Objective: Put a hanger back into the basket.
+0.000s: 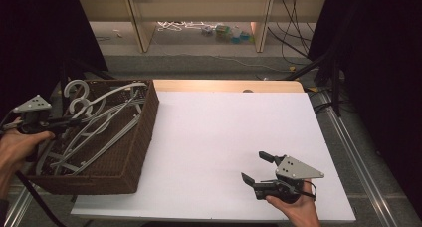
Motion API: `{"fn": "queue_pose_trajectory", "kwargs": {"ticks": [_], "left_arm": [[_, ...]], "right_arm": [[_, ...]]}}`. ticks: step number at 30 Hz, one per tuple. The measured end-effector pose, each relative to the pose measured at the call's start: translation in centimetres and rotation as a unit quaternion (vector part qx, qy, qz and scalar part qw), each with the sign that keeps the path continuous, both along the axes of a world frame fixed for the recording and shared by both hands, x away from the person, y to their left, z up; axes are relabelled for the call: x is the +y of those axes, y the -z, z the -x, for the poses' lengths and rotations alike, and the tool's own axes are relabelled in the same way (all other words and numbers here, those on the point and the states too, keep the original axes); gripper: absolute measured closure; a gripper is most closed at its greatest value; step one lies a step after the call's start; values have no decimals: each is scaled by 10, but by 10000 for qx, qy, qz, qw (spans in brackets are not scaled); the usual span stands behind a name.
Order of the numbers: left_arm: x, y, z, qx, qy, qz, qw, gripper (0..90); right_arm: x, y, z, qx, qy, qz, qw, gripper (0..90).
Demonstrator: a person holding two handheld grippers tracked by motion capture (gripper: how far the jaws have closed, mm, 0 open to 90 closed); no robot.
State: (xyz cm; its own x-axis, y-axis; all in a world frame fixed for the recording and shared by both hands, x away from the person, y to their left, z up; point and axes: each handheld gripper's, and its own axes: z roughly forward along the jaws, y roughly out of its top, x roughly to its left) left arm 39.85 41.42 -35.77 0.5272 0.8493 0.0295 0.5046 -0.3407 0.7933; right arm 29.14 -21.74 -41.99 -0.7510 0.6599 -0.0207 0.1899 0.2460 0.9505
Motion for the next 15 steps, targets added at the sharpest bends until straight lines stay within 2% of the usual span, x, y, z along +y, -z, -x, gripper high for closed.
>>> {"fn": "queue_pose_trajectory", "kwargs": {"ticks": [2,8,10,11,12,15], "left_arm": [[-3,3,-2,133,-41,-61,9999,791],[-11,12,-7,270,127,-153,9994,790],[-12,14,-9,329,87,-97,9994,790],[-12,15,-10,360,86,-149,9992,789],[-10,16,-11,456,199,-321,9982,789],[-12,23,-15,653,215,-372,9969,789]], "right_arm": [[0,0,0,2,3,-1,10000,165],[0,0,0,2,8,-1,10000,164],[0,0,0,19,-3,12,10000,164],[0,1,0,3,6,3,10000,165],[0,1,0,3,6,3,10000,165],[0,0,0,12,-13,3,10000,165]]}}
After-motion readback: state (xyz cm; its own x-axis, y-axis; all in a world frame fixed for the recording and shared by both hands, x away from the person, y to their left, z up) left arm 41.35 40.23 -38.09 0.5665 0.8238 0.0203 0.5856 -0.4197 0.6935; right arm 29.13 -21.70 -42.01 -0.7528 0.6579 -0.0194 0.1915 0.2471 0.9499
